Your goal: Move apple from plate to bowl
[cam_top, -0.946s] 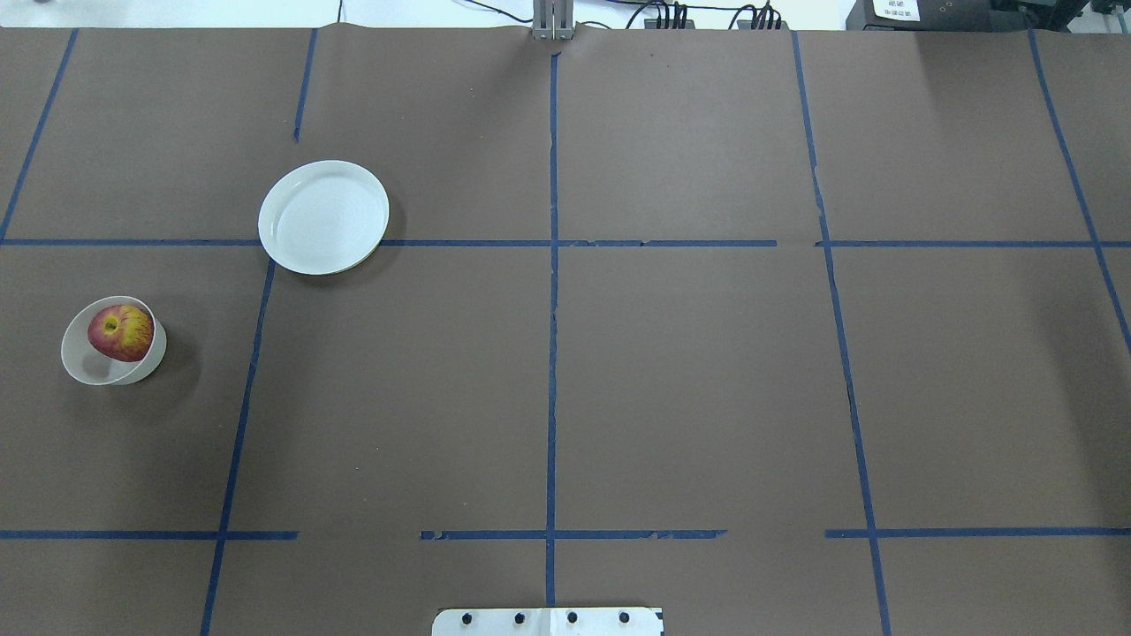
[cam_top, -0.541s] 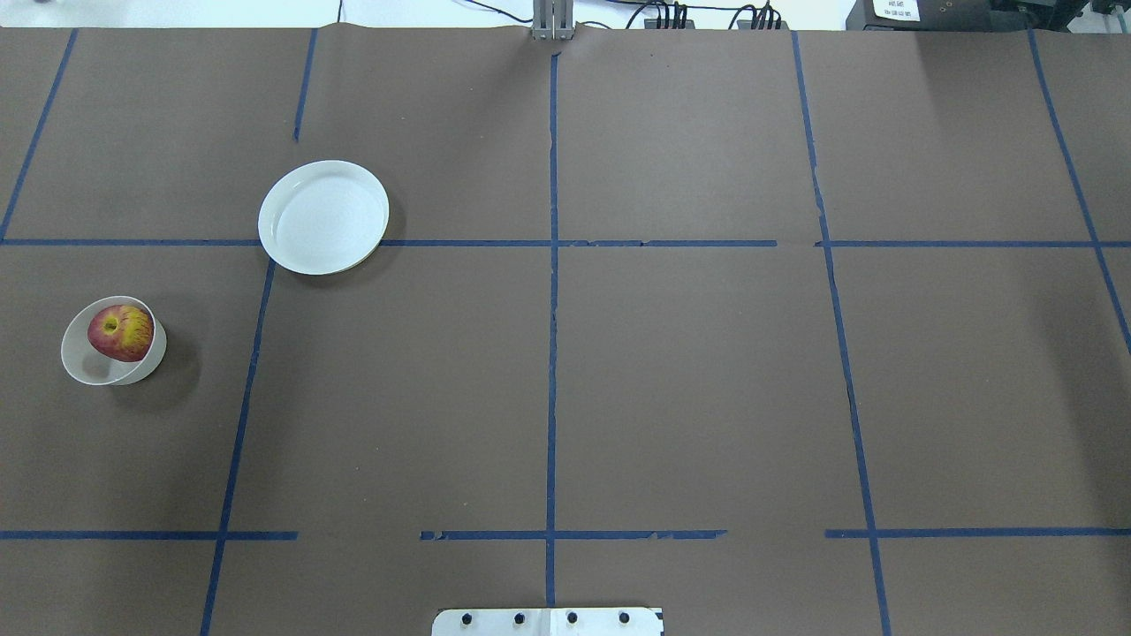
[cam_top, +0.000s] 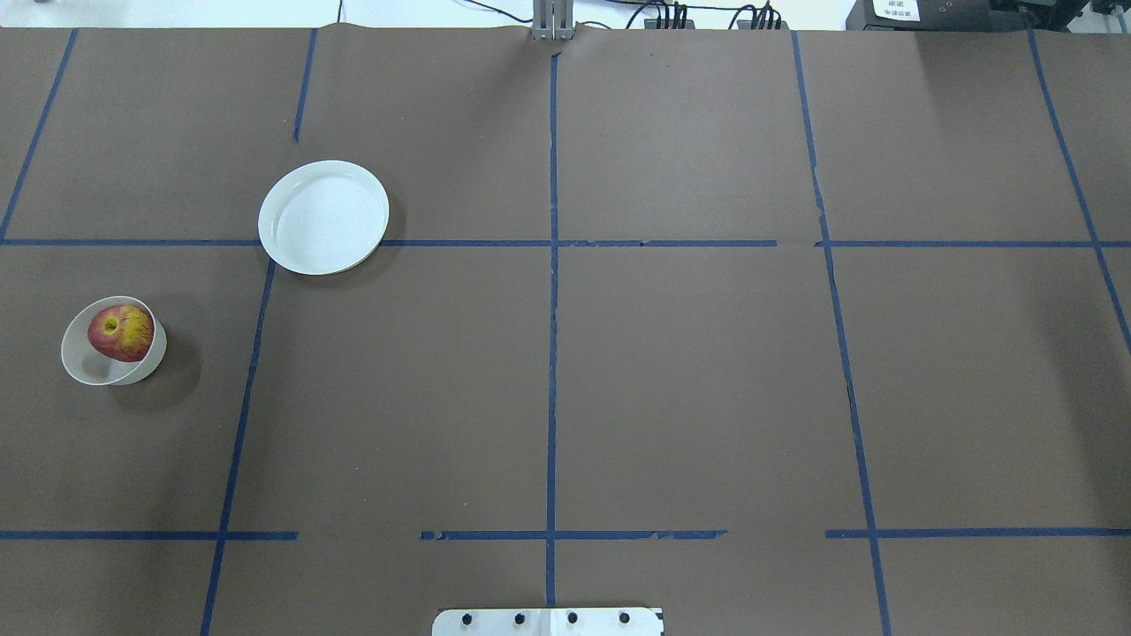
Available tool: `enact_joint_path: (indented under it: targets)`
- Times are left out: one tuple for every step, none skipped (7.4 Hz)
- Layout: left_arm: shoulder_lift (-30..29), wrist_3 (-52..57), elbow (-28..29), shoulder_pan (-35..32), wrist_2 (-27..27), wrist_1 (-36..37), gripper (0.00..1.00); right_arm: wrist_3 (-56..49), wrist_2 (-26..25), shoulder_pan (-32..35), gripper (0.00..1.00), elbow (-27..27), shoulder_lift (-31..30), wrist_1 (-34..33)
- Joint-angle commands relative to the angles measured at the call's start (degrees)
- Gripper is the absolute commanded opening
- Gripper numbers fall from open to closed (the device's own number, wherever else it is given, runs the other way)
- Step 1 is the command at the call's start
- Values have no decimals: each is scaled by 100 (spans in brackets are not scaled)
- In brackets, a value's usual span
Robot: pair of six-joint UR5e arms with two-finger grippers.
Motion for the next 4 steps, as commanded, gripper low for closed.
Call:
enact_joint_path:
  targets:
    - [19, 14, -93, -3, 24, -17, 100, 0, 0, 0, 100, 0, -9, 0]
    - [36, 14, -42, -12, 24, -9, 100, 0, 0, 0, 100, 0, -9, 0]
    - [27, 14, 11, -3, 24, -9, 100, 0, 0, 0, 100, 0, 0, 0]
    - [27, 14, -6, -12, -11, -17, 100, 0, 0, 0, 100, 0, -9, -9]
